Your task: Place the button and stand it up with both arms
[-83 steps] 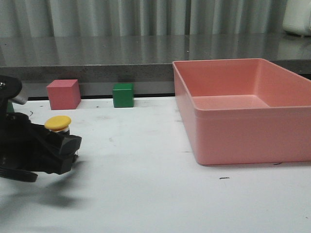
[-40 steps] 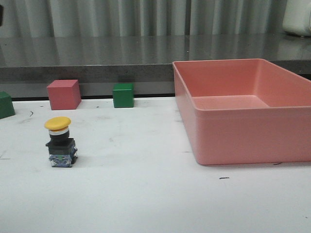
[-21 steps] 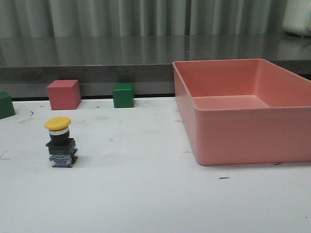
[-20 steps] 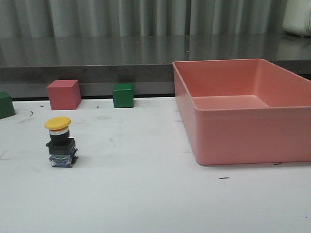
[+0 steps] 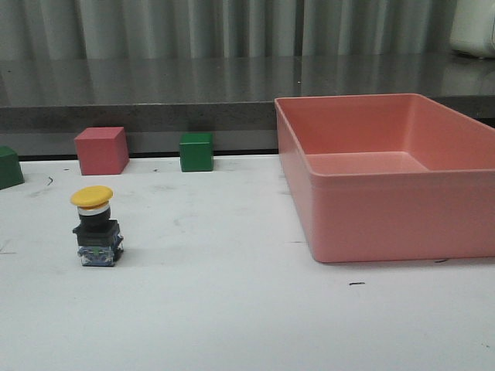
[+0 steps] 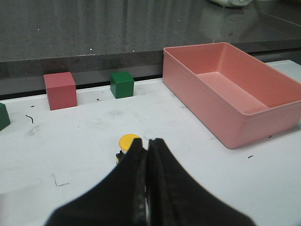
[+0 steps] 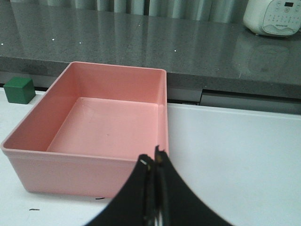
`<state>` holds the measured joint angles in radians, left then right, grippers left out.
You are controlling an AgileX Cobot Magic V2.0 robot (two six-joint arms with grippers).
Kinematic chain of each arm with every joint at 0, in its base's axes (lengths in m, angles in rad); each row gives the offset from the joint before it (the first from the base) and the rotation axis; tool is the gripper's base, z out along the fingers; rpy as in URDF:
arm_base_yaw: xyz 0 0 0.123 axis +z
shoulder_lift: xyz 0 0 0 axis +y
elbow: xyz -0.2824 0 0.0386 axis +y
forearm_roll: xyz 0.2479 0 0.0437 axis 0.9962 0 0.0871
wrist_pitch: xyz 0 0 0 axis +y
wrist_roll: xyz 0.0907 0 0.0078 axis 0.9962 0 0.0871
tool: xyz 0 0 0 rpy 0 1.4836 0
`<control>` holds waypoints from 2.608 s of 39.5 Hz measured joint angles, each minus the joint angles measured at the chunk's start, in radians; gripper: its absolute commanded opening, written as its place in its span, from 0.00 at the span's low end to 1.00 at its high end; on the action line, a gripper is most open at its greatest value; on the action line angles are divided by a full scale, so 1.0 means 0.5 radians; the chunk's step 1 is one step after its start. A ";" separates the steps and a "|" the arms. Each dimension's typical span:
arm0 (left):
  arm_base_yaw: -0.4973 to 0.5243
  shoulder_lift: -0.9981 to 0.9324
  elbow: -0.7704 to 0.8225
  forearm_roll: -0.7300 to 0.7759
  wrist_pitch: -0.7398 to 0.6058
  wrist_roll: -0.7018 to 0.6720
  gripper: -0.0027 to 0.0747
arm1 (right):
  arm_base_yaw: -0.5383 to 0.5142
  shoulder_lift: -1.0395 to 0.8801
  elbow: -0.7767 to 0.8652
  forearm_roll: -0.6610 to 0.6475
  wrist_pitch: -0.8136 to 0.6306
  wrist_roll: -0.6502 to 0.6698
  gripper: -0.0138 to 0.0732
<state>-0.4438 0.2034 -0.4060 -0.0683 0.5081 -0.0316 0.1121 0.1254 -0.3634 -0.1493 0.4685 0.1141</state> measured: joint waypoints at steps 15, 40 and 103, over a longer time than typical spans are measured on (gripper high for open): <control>0.000 0.000 0.000 0.000 0.000 0.000 0.01 | 0.000 0.000 0.000 0.000 0.000 0.000 0.08; 0.486 -0.354 0.355 0.058 -0.254 0.000 0.01 | 0.000 0.000 0.000 0.000 0.000 0.000 0.08; 0.996 -0.417 0.818 0.039 -0.738 0.000 0.01 | 0.000 0.000 0.000 0.000 -0.001 0.000 0.08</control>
<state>0.0539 -0.0050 0.0030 -0.0487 0.1389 -0.0316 0.1121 0.1254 -0.3634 -0.1493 0.4678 0.1141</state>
